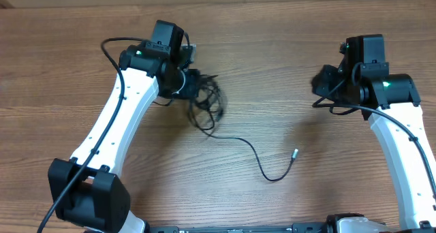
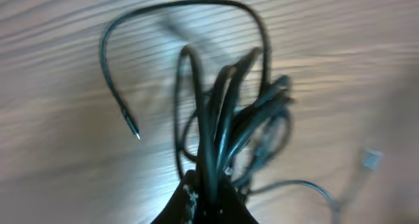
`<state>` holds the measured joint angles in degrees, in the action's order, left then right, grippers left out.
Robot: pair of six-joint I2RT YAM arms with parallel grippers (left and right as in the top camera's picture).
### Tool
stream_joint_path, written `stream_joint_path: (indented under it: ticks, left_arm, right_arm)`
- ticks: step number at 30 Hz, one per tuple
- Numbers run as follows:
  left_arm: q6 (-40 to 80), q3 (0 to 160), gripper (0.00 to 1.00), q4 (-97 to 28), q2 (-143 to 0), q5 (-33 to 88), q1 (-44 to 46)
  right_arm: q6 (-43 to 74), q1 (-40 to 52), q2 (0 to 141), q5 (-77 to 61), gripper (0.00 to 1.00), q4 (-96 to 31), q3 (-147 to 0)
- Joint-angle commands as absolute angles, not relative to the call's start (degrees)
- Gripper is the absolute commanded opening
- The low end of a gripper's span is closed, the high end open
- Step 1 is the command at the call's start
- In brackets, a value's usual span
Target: Untangle cables
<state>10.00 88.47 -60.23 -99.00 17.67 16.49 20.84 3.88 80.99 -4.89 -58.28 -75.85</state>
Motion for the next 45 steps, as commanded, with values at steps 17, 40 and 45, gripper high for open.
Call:
stream_joint_path:
  ticks: [17, 40, 45]
  left_arm:
    - [15.44, 87.00, 0.52, -61.52, -99.94, 8.73, 18.63]
    - [43.20, 86.30, 0.28, -53.52, -117.62, 20.40, 20.05]
    - [37.47, 88.42, 0.04, -52.23, -116.36, 20.40, 19.55]
  right_arm:
    - [16.23, 5.19, 80.49, -14.68, 0.63, -59.37, -77.25]
    - [16.23, 5.19, 80.49, -14.68, 0.65, -60.55, -77.25]
    - [16.23, 5.19, 80.49, -14.70, 0.66, -60.58, -77.25]
